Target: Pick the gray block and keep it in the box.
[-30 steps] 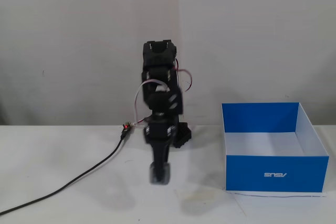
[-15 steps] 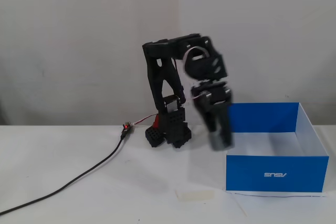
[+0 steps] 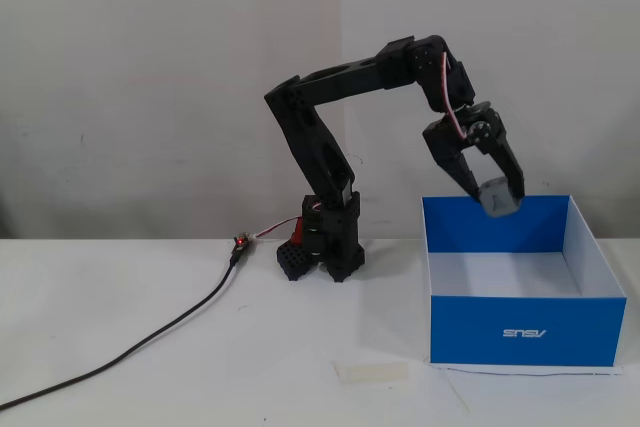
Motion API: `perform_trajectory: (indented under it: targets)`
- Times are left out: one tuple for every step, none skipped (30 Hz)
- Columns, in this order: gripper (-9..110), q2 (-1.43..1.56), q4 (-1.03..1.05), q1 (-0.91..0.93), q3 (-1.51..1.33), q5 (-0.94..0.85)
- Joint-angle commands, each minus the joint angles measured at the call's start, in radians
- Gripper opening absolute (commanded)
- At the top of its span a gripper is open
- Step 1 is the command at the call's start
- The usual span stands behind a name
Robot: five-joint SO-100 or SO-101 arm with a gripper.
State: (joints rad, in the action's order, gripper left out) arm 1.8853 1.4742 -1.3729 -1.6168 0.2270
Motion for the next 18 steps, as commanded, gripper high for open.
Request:
perform_trajectory:
  targets:
    - [28,-0.015,-0.006,-0.018,0.049,-0.003]
    - [31,-0.026,-0.005,-0.014,0.051,-0.008]
    - [33,-0.038,-0.005,-0.008,0.055,-0.011]
    - [34,-0.046,-0.003,-0.002,0.060,-0.015]
    - [33,-0.048,-0.003,0.005,0.060,-0.023]
    - [32,-0.049,-0.003,0.011,0.061,-0.029]
    - [29,-0.049,-0.003,0.020,0.064,-0.035]
    - [26,-0.048,-0.002,0.029,0.069,-0.041]
    - [22,-0.043,-0.002,0.038,0.069,-0.057]
    - [18,-0.037,0.000,0.052,0.069,-0.075]
    - [15,-0.031,0.003,0.069,0.069,-0.095]
    - [12,-0.020,0.008,0.087,0.069,-0.120]
    - [9,-0.011,0.012,0.109,0.069,-0.141]
    - [5,0.002,0.018,0.137,0.069,-0.160]
    - [3,0.015,0.028,0.169,0.069,-0.176]
    - [2,0.029,0.035,0.204,0.069,-0.195]
    - [1,0.041,0.041,0.242,0.067,-0.216]
    - [1,0.054,0.054,0.282,0.064,-0.239]
